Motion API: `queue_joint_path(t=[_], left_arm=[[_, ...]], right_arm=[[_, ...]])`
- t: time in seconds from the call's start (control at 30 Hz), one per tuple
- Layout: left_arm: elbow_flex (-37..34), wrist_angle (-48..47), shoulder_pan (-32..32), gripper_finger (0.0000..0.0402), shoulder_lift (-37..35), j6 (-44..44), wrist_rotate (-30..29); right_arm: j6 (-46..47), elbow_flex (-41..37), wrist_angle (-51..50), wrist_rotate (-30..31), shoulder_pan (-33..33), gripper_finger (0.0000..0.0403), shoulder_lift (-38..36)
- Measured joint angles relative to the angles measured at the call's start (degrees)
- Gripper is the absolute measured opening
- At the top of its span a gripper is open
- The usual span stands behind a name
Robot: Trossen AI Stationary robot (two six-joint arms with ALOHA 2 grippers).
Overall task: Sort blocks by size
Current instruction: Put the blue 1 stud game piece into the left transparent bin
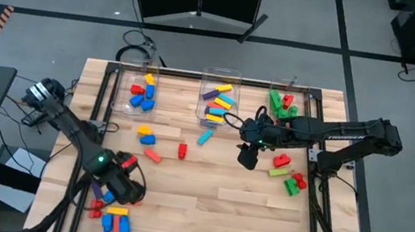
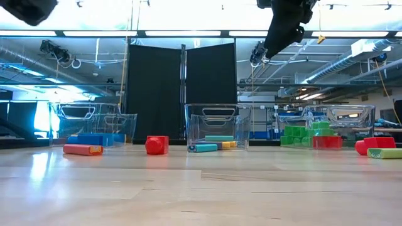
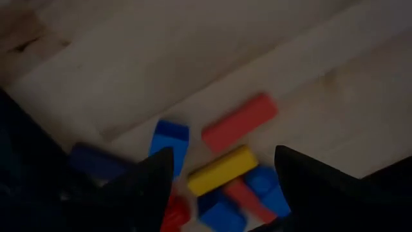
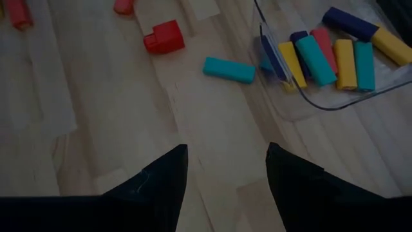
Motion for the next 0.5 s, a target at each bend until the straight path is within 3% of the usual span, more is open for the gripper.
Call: queue_joint_path(t=[0.33, 0.5], left_arm=[[0.0, -3.2, -0.6, 0.0277, 3.5, 10.8, 6.2], [-4.1, 2.4, -0.7, 0.0277, 5.5, 15.2, 10.0]], right_arm=[[3.3, 0.0, 0.7, -0.1, 0.1, 0.0216, 0.0], [5.9, 0.0, 1.2, -0.2, 0.1, 0.0216, 0.0]])
